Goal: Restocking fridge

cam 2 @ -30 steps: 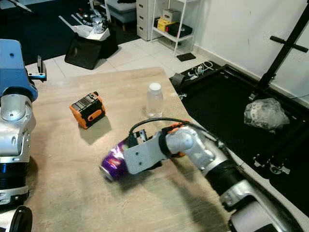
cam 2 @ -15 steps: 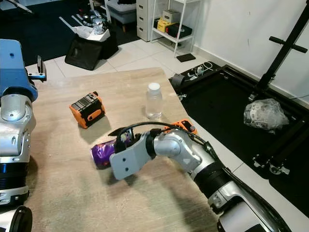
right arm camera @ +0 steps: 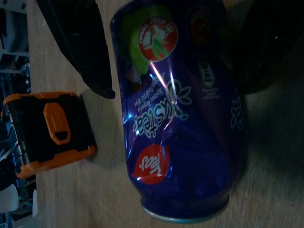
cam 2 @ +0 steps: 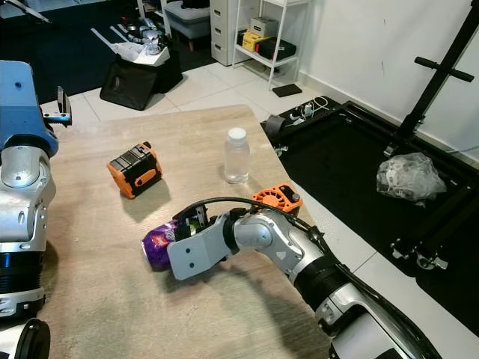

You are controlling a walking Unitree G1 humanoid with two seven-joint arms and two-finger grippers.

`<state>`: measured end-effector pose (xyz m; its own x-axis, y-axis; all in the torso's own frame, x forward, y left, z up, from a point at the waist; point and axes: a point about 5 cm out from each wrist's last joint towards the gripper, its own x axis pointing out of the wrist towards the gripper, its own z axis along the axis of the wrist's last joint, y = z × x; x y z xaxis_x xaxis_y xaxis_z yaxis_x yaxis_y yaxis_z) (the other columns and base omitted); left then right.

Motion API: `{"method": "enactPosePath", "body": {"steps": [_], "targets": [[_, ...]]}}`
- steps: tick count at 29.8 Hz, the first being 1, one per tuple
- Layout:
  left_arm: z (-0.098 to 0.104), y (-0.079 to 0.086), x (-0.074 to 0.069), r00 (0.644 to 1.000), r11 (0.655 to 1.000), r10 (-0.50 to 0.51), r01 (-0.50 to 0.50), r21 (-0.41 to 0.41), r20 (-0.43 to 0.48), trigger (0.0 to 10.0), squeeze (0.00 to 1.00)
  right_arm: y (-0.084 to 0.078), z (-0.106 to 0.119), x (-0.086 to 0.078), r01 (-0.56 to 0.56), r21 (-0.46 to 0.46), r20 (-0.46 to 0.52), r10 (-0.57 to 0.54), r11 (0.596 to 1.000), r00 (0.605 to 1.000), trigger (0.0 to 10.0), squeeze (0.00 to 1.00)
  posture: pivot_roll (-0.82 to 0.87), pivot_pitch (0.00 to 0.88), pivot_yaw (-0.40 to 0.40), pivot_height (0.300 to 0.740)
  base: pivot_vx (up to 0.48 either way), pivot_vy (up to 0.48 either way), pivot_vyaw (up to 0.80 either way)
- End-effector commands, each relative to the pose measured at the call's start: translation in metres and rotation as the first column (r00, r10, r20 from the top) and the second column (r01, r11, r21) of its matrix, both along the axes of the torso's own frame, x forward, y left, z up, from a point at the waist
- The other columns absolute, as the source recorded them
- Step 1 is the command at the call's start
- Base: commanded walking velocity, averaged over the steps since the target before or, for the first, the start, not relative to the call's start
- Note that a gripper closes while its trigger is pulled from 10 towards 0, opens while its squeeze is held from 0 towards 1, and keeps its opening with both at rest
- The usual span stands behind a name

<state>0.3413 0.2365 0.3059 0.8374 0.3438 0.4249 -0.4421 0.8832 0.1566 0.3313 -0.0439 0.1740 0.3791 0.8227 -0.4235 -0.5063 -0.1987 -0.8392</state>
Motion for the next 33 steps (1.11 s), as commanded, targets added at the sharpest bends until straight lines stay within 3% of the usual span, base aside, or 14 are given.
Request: {"method": "enactPosePath", "body": {"steps": [1,2,3,4,12,13,15,16,28,31,33], "targets": [[-0.004,0.0,-0.001,1.0,1.0,0.001,-0.001,-0.012,-0.008,10.0,0.0,0.0,-0.001,0.001,0.011,-0.003,-0.004,-0.011,1.0,1.0,2.3,0.0,0.02,0.163,0.012,0.74,0.0,0.0,0.0],[-0.004,0.0,-0.001,1.0,1.0,0.001,-0.001,-0.012,-0.009,10.0,0.0,0.0,-0.001,0.001,0.014,0.001,-0.006,-0.014,1.0,1.0,4.0,0.0,0.02,0.163,0.012,0.74,0.0,0.0,0.0],[-0.004,0.0,-0.001,1.0,1.0,0.001,-0.001,-0.012,-0.009,10.0,0.0,0.0,-0.001,0.001,0.014,0.001,-0.006,-0.014,1.0,1.0,4.0,0.0,0.02,0.163,0.012,0.74,0.0,0.0,0.0],[-0.004,0.0,-0.001,1.0,1.0,0.001,-0.001,-0.012,-0.009,10.0,0.0,0.0,-0.001,0.002,0.015,0.003,-0.006,-0.015,1.0,1.0,10.0,0.0,0.02,0.163,0.012,0.74,0.0,0.0,0.0],[-0.005,0.0,0.0,1.0,1.0,0.001,-0.002,-0.011,-0.011,10.0,0.0,0.0,0.0,0.004,0.026,0.019,-0.002,-0.026,0.999,1.0,10.0,0.0,0.02,0.165,0.012,0.74,0.0,0.0,0.0],[-0.005,0.0,0.0,1.0,1.0,0.002,-0.002,-0.011,-0.011,10.0,0.0,0.0,0.0,0.004,0.022,0.014,-0.006,-0.022,1.0,1.0,4.8,0.0,0.02,0.165,0.012,0.74,0.0,0.0,0.0],[-0.004,0.0,0.0,1.0,1.0,0.003,-0.003,-0.012,-0.011,10.0,0.0,0.0,0.0,0.005,0.029,0.024,0.0,-0.029,0.999,1.0,4.7,0.0,0.02,0.165,0.012,0.74,0.0,0.0,0.0],[-0.004,0.0,0.0,1.0,1.0,0.003,-0.003,-0.012,-0.011,10.0,0.0,0.0,0.001,0.005,0.034,0.029,0.002,-0.034,0.999,0.999,10.0,0.0,0.02,0.166,0.012,0.74,0.0,0.0,0.0],[-0.005,0.0,0.0,1.0,1.0,0.004,-0.004,-0.013,-0.01,10.0,0.0,0.0,0.009,0.01,0.063,0.08,-0.002,-0.063,0.995,0.998,10.0,0.0,0.02,0.166,0.011,0.74,0.0,0.0,0.0],[-0.005,0.0,-0.001,1.0,1.0,0.006,-0.006,-0.015,-0.009,10.0,0.0,-0.004,0.022,0.02,0.163,0.223,-0.077,-0.149,0.961,0.986,10.0,0.0,0.02,0.168,0.005,0.74,0.0,0.0,0.0],[-0.005,0.0,-0.001,1.0,1.0,0.007,-0.008,-0.016,-0.008,10.0,0.0,-0.005,0.026,0.023,0.2,0.27,-0.104,-0.178,0.942,0.978,10.0,0.0,0.02,0.168,0.005,0.74,0.0,0.0,0.0]]}}
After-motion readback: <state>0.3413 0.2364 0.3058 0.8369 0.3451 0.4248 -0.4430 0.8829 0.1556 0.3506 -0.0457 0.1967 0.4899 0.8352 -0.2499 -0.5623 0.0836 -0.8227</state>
